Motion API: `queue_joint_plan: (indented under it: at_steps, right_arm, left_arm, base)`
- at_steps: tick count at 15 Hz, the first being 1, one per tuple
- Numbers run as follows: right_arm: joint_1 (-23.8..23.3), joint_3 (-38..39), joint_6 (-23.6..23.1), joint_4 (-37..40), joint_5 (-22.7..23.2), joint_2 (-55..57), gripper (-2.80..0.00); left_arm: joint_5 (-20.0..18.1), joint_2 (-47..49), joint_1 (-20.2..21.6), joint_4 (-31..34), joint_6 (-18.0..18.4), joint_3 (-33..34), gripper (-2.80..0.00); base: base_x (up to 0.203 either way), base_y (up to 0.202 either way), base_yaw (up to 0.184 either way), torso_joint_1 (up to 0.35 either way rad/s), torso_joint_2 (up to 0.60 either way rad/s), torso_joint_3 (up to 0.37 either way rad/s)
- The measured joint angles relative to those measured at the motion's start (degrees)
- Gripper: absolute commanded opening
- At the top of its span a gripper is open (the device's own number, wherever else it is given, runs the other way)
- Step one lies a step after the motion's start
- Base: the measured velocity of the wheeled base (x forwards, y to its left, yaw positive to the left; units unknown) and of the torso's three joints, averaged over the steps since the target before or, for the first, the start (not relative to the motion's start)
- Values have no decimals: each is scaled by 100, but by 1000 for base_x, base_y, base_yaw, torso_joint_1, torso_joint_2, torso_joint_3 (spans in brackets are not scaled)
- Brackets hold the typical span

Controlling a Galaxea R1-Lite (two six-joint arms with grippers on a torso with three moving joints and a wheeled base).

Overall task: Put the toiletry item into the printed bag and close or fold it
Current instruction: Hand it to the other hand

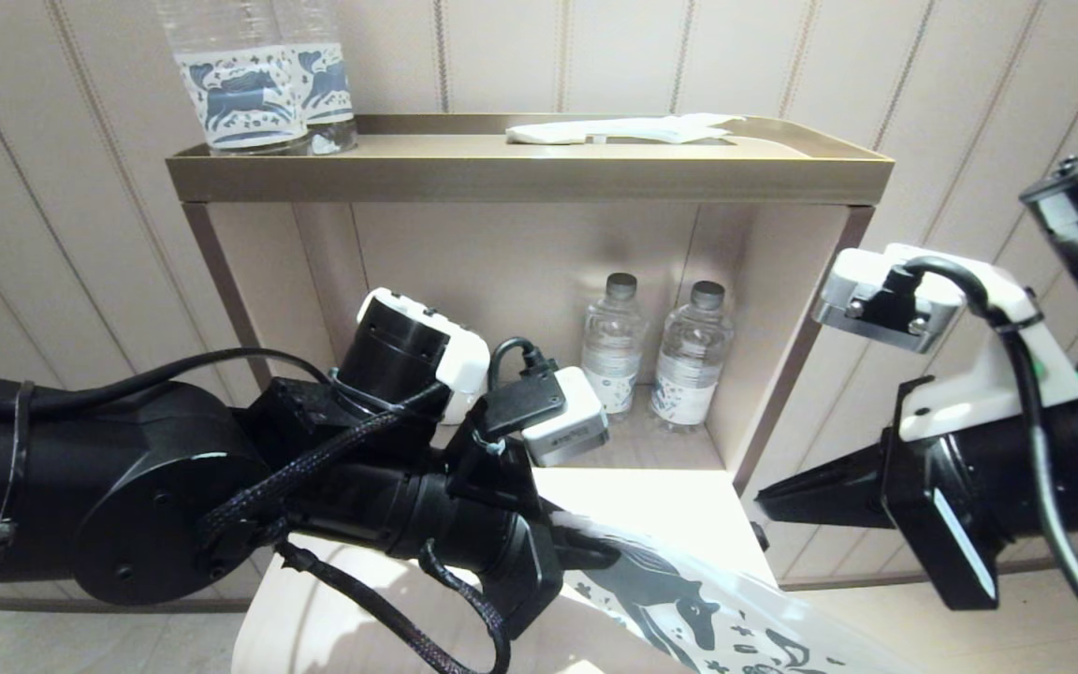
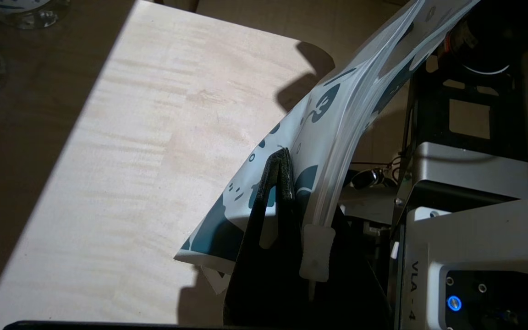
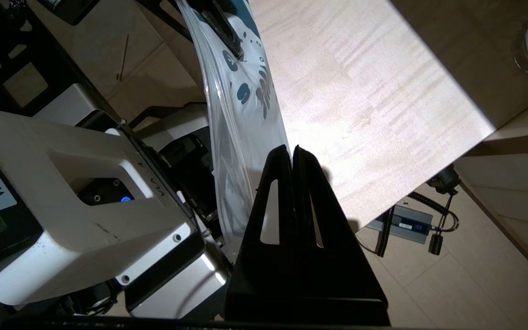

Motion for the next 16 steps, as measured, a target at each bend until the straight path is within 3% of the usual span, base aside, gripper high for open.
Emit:
queue_joint_plan:
  at_steps: [2, 3, 4, 5, 15, 16]
  right_arm:
    - [-4, 85, 13, -24, -1, -50, -280]
    - [-20, 161, 0, -25, -33, -66, 0]
    - [-21, 213, -3, -41, -47, -77, -109]
    - [-21, 231, 3, -66, -35, -81, -280]
    - [38, 472, -58, -129, -63, -199, -280]
    - [49, 504, -107, -129, -59, -205, -181]
  left_arm:
    - [2, -27, 11, -2, -7, 13, -280]
    - [55, -36, 11, -4, -7, 13, -280]
    - [115, -38, 14, -11, -3, 15, -280]
    - [143, -38, 18, -11, 0, 15, -280]
    - [158, -140, 10, 5, 1, 37, -280]
    - [162, -151, 11, 2, 1, 44, -280]
  base:
    - [0, 0, 0, 0, 0, 0]
    - [0, 0, 0, 0, 0, 0]
    - [0, 0, 0, 0, 0, 0]
    - [0, 0, 0, 0, 0, 0]
    - [0, 0, 0, 0, 0, 0]
    - [0, 0, 0, 0, 0, 0]
